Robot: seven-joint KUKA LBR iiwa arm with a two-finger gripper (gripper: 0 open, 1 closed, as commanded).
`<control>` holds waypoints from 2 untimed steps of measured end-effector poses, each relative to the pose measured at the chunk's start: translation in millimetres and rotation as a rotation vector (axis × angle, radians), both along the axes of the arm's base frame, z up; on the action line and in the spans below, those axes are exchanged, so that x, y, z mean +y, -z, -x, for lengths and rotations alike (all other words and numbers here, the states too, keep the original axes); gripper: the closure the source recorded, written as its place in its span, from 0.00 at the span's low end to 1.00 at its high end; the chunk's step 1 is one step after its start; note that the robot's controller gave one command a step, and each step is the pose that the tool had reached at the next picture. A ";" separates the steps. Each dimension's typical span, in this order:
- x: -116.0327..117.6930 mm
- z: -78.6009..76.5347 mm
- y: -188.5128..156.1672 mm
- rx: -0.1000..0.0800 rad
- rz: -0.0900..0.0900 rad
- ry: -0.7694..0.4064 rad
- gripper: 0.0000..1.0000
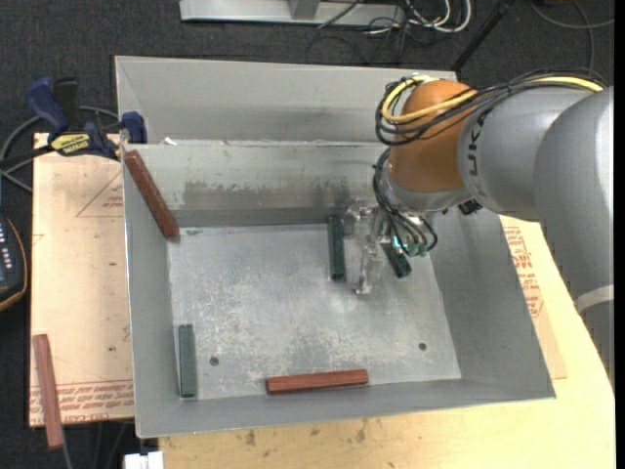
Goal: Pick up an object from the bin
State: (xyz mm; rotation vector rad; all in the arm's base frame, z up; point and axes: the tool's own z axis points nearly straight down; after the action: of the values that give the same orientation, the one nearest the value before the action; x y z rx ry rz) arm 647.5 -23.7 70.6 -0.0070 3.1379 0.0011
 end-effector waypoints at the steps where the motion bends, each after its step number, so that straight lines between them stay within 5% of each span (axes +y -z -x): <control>1: 0.1 0.0 0.0 0.000 0.000 -0.001 0.00; 2: 0.1 0.0 0.0 0.000 0.000 -0.001 0.00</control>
Offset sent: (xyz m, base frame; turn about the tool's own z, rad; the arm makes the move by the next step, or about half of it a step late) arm 0.0000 0.0000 0.0000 0.0000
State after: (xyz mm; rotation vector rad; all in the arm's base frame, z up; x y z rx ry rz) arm 647.5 -23.6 70.6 -0.0085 3.1380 0.0009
